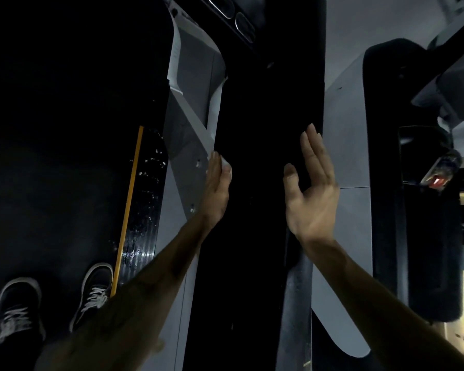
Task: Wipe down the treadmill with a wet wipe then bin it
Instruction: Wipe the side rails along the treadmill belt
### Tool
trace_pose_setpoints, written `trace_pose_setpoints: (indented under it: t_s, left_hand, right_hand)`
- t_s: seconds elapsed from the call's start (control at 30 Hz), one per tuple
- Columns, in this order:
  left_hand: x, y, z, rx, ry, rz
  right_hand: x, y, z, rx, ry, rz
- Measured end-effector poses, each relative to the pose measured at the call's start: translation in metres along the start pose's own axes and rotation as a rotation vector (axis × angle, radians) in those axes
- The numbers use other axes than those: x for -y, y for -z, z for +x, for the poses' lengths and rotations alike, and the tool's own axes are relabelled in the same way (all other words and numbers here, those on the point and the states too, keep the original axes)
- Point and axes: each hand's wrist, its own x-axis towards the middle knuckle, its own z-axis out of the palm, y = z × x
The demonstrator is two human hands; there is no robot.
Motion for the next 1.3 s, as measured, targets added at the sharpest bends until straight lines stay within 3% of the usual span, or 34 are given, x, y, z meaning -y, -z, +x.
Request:
trace_pose_setpoints:
  t_s: [0.07,0.27,0.43,0.6,0.7,0.83,1.03,1.1,1.17,1.3]
  left_hand:
    - [0.002,-0.004,-0.017,-0.006,0.012,0.01]
    - [-0.016,-0.009,0.002,0.016,-0.178,-0.064]
    - [0.0,0.003,0.034,0.035,-0.063,-0.19]
    - [0.012,-0.001,-0.013,0.034,0.052,-0.267]
    - [-0.001,-0.009,-0.034,-0.005,-0.017,-0.122]
    - [-0.028,-0.012,0.01,0.051,-0.147,-0.114]
    - [-0.005,0.005,0.058,0.055,0.034,-0.197]
    - [0.007,0.005,0.047,0.097,0.027,-0.24]
    - [-0.003,-0.003,0.014,0.037,0.036,-0.164]
    - [-0.026,-0.017,-0.021,0.004,-0.198,-0.024]
  right_hand:
    - [0.0,0.0,0.0,0.005,-0.004,-0.003]
    - [0.001,-0.001,0.001,0.002,-0.002,-0.021]
    - [0.0,0.0,0.0,0.011,0.005,0.004]
    - [-0.002,0.0,0.0,0.016,0.011,0.012]
    - [-0.001,0.0,0.0,0.013,0.011,-0.005]
    - [0.0,-0.001,0.001,0.008,0.004,-0.036]
    - [-0.001,0.0,0.001,0.019,0.0,0.0]
    - [-0.001,0.0,0.001,0.021,0.004,0.013]
    - [-0.002,0.001,0.001,0.019,0.008,0.004]
    - [-0.001,0.0,0.001,0.013,0.011,-0.026]
